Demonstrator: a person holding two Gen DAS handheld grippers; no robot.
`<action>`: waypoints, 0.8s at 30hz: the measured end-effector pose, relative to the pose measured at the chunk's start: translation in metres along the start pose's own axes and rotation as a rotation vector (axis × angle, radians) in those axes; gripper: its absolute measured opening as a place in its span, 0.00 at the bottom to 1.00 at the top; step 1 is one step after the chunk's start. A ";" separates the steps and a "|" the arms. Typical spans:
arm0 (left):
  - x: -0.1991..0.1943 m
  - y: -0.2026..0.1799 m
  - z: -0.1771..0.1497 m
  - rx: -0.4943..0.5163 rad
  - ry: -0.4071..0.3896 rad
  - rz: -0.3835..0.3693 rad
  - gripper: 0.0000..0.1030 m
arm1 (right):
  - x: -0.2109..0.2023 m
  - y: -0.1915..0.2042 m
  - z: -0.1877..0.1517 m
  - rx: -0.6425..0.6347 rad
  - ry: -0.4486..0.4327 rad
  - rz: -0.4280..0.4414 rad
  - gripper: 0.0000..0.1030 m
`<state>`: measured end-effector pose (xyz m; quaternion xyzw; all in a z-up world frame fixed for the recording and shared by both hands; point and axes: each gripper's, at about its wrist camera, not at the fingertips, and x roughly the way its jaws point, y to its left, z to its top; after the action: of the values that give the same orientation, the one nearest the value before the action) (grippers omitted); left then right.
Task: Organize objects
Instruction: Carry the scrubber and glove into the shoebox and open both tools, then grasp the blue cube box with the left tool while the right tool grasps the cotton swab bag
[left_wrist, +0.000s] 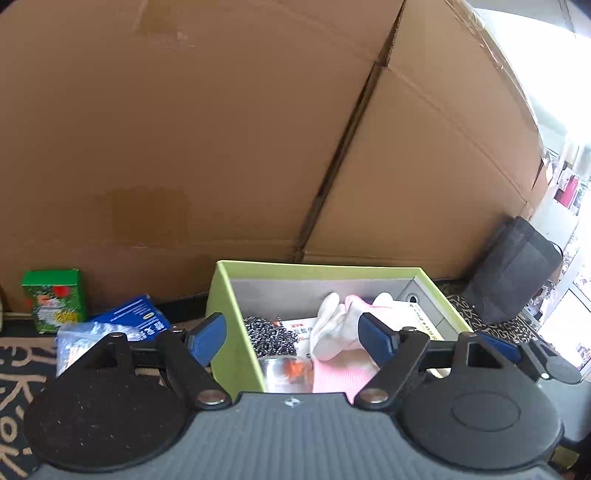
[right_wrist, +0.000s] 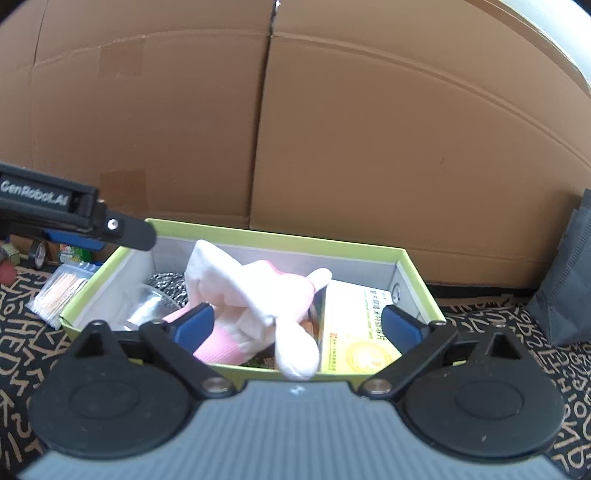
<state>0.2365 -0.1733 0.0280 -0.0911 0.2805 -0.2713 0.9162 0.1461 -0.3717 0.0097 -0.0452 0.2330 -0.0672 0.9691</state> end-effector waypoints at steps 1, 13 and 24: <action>-0.004 0.000 0.000 0.001 -0.003 0.003 0.79 | -0.003 0.000 0.001 0.004 -0.005 0.000 0.97; -0.064 -0.002 -0.004 0.035 -0.065 0.054 0.89 | -0.071 0.023 0.031 0.014 -0.147 0.065 1.00; -0.154 0.077 -0.053 -0.039 -0.118 0.185 0.93 | -0.119 0.092 0.029 -0.029 -0.209 0.283 1.00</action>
<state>0.1333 -0.0254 0.0310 -0.0985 0.2384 -0.1742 0.9503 0.0650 -0.2611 0.0777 -0.0325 0.1359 0.0784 0.9871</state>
